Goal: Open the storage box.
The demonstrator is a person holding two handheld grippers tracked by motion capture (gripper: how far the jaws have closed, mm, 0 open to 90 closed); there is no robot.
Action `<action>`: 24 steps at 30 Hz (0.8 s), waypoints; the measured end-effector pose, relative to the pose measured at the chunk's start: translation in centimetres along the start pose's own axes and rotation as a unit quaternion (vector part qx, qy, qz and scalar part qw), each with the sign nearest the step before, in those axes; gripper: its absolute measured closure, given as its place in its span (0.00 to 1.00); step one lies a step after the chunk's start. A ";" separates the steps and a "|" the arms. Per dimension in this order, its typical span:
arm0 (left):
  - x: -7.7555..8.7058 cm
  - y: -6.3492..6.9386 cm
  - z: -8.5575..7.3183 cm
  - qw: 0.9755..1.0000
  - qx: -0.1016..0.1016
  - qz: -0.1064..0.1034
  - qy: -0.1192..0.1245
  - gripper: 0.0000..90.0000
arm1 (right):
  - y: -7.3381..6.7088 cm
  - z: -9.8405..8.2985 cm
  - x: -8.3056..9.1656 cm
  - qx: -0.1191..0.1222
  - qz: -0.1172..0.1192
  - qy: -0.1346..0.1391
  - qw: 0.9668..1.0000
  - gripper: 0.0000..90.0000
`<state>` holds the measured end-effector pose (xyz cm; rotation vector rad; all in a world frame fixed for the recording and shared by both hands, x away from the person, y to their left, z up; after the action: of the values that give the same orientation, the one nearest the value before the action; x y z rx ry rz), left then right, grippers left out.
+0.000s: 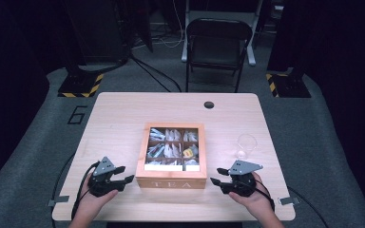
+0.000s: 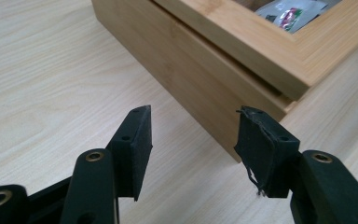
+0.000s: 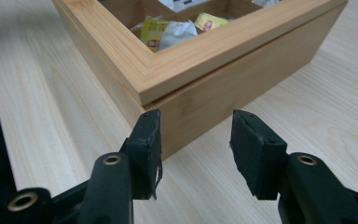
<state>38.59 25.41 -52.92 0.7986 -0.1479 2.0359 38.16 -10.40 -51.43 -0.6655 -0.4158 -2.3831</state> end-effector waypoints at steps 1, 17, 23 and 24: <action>0.0 0.1 0.1 1.000 -0.002 0.003 0.004 0.51 | -0.1 0.1 0.0 0.001 0.003 0.001 1.000 0.59; 0.2 0.9 0.2 1.000 -0.008 0.001 0.003 0.55 | -1.6 0.4 0.3 0.008 0.040 0.003 0.999 0.62; 0.1 0.9 0.1 1.000 -0.008 0.002 0.000 0.56 | -2.0 0.5 -0.1 0.008 0.047 0.002 0.999 0.62; 0.0 0.9 0.2 1.000 -0.008 0.000 0.003 0.56 | -2.1 0.5 -0.1 0.009 0.048 0.002 0.999 0.62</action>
<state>37.93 24.80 -52.59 0.7829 -0.1615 2.0338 37.08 -8.59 -51.36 -0.6579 -0.3953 -2.2872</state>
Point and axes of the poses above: each handheld gripper's, and its own axes: x roughly backward along the jaws, z roughly out of its top, y roughly to its right, the point moved 8 cm from there along -x, roughly forward along the jaws, and after that the axes turned 15 degrees about -z, right-handed, at the moved point
